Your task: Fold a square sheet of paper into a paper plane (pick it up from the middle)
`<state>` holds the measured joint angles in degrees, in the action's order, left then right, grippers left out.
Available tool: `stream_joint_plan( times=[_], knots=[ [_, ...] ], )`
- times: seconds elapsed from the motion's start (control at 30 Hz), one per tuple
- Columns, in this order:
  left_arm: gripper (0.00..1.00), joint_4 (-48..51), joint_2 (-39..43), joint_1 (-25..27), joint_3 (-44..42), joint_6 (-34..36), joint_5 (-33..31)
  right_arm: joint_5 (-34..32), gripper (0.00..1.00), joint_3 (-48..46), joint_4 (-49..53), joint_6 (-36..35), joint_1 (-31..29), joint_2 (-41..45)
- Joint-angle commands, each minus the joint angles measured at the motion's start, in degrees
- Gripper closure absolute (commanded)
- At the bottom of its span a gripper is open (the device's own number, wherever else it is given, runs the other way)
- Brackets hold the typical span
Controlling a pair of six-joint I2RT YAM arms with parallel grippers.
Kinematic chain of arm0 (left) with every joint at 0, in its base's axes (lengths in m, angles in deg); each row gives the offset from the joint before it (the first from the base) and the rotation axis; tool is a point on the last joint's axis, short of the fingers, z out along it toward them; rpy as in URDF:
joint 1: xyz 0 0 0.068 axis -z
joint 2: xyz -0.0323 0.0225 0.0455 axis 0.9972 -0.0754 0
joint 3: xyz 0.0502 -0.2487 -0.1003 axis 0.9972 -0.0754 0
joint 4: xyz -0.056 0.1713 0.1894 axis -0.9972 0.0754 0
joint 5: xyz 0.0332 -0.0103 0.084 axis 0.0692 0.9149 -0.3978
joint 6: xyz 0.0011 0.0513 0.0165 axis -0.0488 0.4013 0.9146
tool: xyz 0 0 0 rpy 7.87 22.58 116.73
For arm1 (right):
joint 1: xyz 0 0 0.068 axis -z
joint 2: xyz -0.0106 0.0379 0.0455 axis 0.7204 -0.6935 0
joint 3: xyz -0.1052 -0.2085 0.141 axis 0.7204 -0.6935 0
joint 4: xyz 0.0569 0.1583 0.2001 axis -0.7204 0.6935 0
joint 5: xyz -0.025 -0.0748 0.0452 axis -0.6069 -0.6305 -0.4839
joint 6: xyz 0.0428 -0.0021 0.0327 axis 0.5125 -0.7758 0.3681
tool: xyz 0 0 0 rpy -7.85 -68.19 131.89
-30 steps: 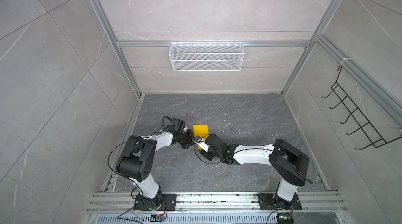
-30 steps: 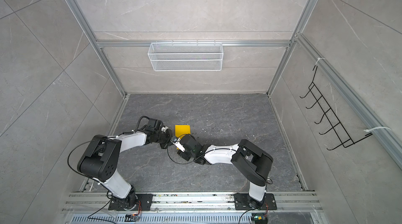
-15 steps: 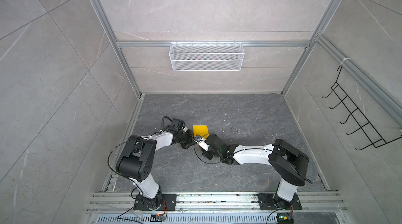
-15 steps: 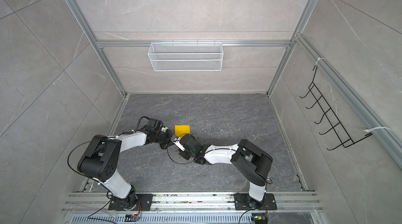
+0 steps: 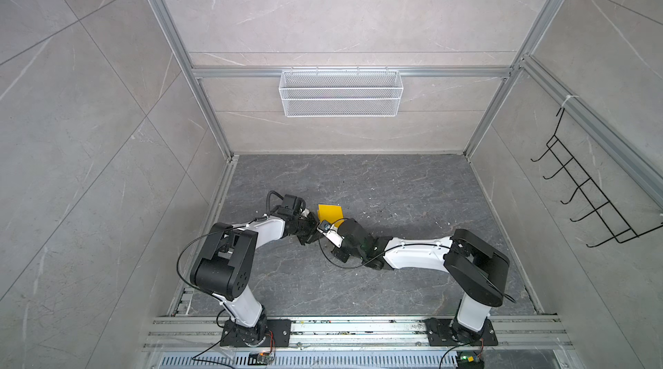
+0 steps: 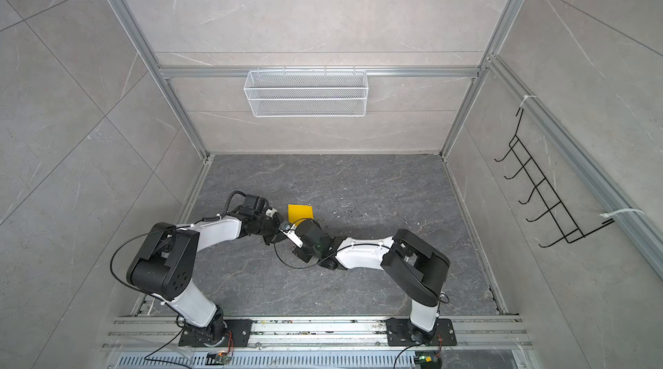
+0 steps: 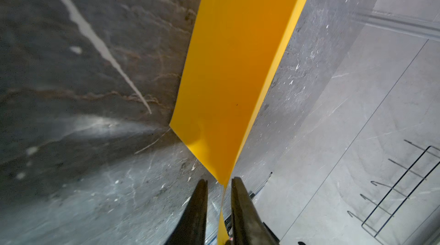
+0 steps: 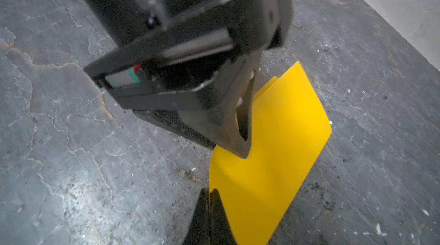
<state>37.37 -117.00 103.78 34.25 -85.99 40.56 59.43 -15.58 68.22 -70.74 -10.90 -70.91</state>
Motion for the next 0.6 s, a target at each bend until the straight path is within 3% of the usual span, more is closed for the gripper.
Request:
stream_joint_plan(
  times=[0.0,0.13,0.3,0.57],
  knots=[
    [0.65,4.5,5.1,-1.9,2.0,2.5,-1.9,3.3,0.98,-0.1,3.2,1.3,-0.2,1.7],
    [0.58,7.6,9.8,-2.9,2.2,4.6,-8.1,7.8,0.98,-0.8,6.2,3.0,0.0,3.6],
    [0.58,2.1,11.2,-2.2,2.1,4.0,-6.9,14.1,0.98,-1.8,7.3,6.2,0.0,4.7],
    [0.73,1.0,1.7,1.5,5.5,5.2,-6.4,19.6,0.98,-3.7,5.0,10.1,0.3,5.7]
  ],
)
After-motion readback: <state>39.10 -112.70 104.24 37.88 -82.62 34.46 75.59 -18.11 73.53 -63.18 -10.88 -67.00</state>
